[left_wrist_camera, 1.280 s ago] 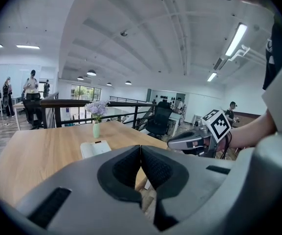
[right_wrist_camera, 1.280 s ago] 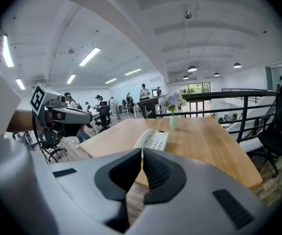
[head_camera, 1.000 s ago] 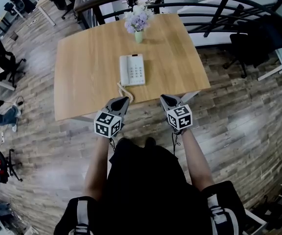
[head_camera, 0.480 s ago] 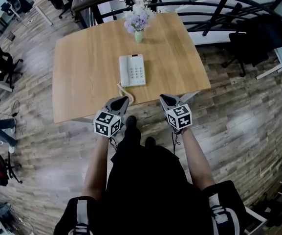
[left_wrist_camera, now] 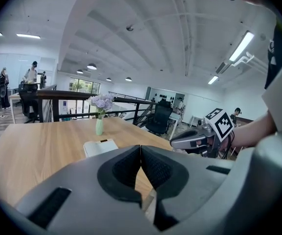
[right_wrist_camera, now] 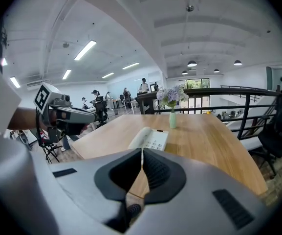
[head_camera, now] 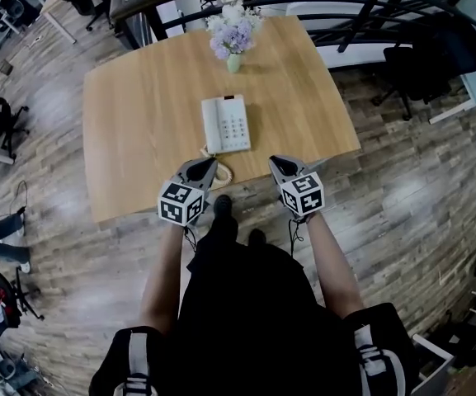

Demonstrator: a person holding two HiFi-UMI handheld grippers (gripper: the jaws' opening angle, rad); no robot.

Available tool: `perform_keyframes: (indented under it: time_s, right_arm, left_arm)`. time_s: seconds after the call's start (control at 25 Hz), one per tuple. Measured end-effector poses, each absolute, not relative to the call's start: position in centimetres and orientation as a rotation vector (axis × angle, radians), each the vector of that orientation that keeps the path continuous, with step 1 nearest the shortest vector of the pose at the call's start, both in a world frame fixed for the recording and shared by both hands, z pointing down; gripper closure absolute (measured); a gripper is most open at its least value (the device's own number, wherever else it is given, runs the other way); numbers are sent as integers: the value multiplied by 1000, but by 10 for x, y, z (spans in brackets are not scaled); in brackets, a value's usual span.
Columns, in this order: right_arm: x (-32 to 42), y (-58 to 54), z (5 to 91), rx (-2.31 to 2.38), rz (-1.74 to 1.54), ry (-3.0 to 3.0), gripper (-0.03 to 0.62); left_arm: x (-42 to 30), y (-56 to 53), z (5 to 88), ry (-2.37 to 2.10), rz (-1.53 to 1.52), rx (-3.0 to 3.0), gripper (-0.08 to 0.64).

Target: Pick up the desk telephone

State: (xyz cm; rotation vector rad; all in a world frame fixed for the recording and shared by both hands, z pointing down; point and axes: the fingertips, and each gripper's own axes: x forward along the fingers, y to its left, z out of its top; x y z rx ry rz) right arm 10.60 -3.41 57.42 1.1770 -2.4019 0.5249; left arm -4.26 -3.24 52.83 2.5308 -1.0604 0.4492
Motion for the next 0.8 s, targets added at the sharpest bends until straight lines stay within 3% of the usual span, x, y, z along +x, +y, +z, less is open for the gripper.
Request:
perform_keyframes:
  time_s: [0.8]
  right_arm:
    - [82,-121,606,1241,638,-2304,566]
  left_arm:
    - [-67,-133,570,-913,507,2485,537]
